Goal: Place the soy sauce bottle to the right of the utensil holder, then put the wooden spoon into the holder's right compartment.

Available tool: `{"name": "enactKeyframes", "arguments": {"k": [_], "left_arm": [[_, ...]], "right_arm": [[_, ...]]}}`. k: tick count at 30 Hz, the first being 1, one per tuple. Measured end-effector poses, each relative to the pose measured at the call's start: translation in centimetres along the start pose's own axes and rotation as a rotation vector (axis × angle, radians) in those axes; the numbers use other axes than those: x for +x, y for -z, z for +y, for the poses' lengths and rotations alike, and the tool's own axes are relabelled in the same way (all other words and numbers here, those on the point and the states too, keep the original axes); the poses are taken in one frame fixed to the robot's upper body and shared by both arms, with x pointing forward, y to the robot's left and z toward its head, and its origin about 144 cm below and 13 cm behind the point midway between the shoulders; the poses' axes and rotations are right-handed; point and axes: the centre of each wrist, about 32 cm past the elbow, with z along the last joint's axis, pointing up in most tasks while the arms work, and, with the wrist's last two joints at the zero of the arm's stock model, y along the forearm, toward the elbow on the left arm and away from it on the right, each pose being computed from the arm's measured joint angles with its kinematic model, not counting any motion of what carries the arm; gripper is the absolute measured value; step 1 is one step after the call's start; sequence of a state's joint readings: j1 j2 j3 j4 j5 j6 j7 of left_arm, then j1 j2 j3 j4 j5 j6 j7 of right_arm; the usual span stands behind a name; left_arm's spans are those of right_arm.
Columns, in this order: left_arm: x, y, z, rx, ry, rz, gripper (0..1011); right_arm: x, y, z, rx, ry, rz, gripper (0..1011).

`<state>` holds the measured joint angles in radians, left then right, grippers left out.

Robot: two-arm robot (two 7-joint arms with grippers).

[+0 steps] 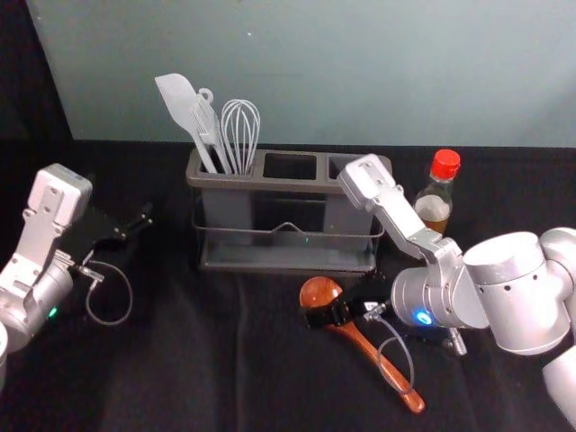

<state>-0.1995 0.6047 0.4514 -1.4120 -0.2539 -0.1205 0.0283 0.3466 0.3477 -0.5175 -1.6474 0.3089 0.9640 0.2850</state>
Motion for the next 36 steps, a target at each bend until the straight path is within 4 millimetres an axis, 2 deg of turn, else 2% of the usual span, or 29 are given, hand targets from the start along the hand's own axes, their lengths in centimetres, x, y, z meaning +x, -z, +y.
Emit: {"name": "enactKeyframes", "arguments": {"k": [36], "left_arm": [[0.0, 0.0, 0.0, 0.000, 0.000, 0.000, 1005]], "right_arm": [[0.2, 0.4, 1.8, 0.014, -0.001, -0.011, 1003]]}}
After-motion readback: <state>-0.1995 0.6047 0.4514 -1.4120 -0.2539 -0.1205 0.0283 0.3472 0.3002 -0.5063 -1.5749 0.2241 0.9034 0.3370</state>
